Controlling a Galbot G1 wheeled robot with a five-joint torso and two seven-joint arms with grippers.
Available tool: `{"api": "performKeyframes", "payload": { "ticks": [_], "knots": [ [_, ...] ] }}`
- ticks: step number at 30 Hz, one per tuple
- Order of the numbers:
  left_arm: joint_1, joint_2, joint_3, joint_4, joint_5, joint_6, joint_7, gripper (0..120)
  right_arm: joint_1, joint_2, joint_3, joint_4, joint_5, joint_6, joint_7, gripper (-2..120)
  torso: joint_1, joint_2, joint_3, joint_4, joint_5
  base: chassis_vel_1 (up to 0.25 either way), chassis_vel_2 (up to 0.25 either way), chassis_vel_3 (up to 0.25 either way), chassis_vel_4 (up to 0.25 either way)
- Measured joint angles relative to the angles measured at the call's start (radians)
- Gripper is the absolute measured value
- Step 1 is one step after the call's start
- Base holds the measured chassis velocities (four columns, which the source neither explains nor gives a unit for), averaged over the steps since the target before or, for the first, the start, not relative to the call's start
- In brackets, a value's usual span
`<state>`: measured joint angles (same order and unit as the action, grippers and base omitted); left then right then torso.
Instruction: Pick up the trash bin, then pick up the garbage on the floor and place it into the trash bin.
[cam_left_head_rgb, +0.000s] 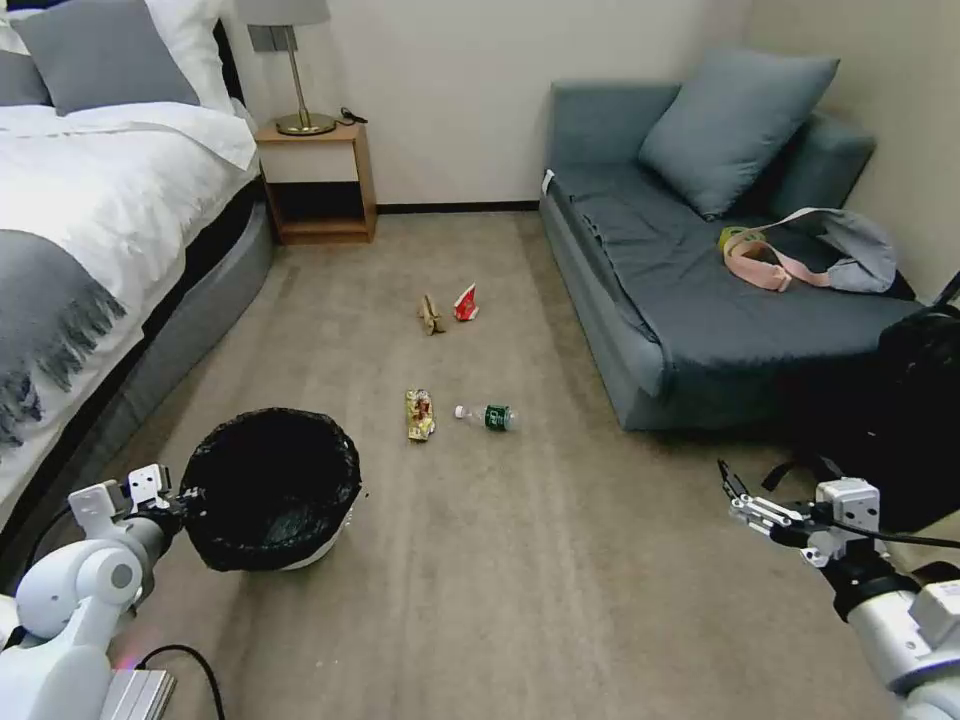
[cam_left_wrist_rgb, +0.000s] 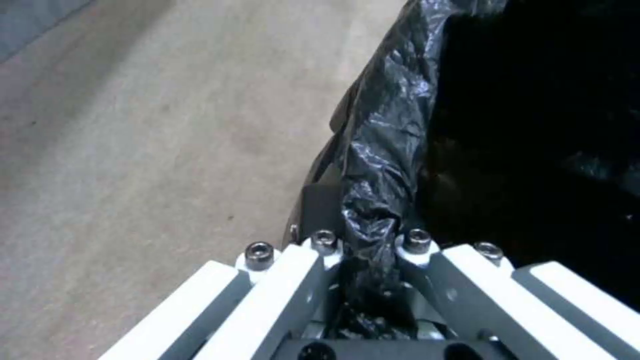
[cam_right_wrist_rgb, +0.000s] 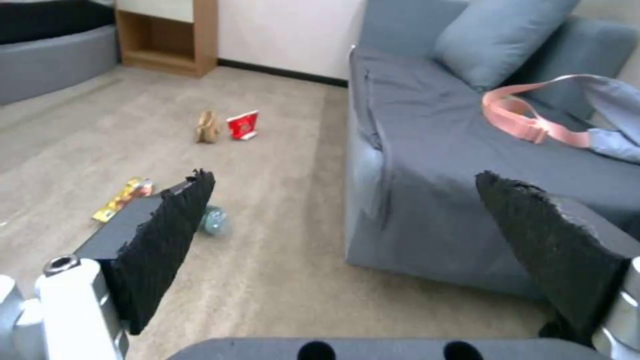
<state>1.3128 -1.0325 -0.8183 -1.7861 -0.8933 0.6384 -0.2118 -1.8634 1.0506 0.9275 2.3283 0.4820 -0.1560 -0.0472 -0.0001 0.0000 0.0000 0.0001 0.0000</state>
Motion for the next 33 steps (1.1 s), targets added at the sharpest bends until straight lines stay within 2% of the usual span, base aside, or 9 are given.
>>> {"api": "performKeyframes", "payload": {
  "ticks": [7, 13, 20, 33],
  "knots": [
    [0.013, -0.008, -0.019, -0.047, -0.014, 0.0, 0.0, 1, -0.004, -0.016, -0.009, 0.006, 0.017, -0.02, 0.009, 100, 0.0, 0.0, 0.0, -0.0001, 0.0, 0.0, 0.0, 0.0, 0.0],
    [0.043, -0.018, -0.051, -0.111, -0.041, 0.002, -0.026, 1, -0.002, 0.001, -0.037, 0.007, 0.003, -0.008, -0.007, 100, 0.0, 0.0, 0.0, -0.0001, 0.0001, 0.0, 0.0, 0.0, 0.0],
    [0.076, -0.033, -0.082, -0.156, -0.065, 0.006, -0.045, 1, -0.003, 0.013, -0.045, 0.002, -0.012, 0.009, -0.025, 100, 0.0, 0.0, 0.0, -0.0001, 0.0, 0.0, 0.0, 0.0, 0.0],
    [0.087, -0.037, -0.111, -0.174, -0.088, 0.008, -0.054, 1, 0.002, 0.014, -0.052, 0.005, -0.012, -0.005, -0.034, 100, 0.0, 0.0, 0.0, -0.0001, 0.0, 0.0, 0.0, 0.0, 0.0]
  ]
}}
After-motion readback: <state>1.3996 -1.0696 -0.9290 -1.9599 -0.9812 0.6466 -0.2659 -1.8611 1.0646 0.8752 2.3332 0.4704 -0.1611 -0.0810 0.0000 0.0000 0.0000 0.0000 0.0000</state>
